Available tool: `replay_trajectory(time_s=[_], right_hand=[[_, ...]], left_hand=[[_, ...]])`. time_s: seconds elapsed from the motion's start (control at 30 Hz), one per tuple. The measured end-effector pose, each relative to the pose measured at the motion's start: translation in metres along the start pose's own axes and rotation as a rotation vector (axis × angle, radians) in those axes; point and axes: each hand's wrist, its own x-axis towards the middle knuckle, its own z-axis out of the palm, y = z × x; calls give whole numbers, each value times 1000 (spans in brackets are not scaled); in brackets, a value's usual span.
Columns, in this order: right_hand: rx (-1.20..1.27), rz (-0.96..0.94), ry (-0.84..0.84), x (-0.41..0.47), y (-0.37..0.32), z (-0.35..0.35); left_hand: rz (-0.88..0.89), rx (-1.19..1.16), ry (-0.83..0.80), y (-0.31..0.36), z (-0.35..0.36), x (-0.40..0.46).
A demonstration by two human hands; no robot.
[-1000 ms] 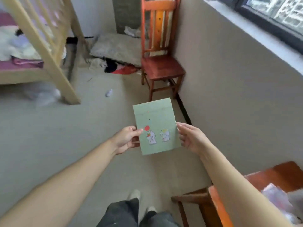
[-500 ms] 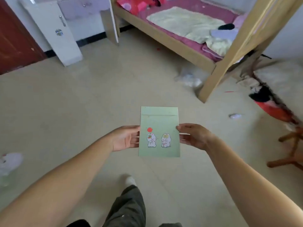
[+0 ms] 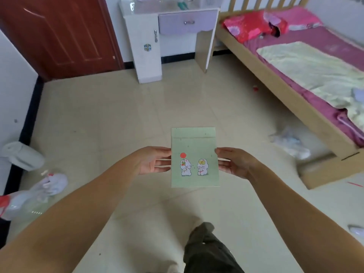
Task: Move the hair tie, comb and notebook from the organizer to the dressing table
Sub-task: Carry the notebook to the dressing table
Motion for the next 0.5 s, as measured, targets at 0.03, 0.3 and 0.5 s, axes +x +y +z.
replay_trajectory(time_s=[0.03, 0.3, 0.5], right_hand=[[-11, 0, -8, 22, -15, 1], [-93, 28, -71, 217, -175, -1], [-184, 45, -164, 355, -307, 33]], left_hand=[[-1, -8, 15, 15, -10, 16], [39, -119, 123, 177, -72, 154], [104, -153, 200, 297, -144, 234]])
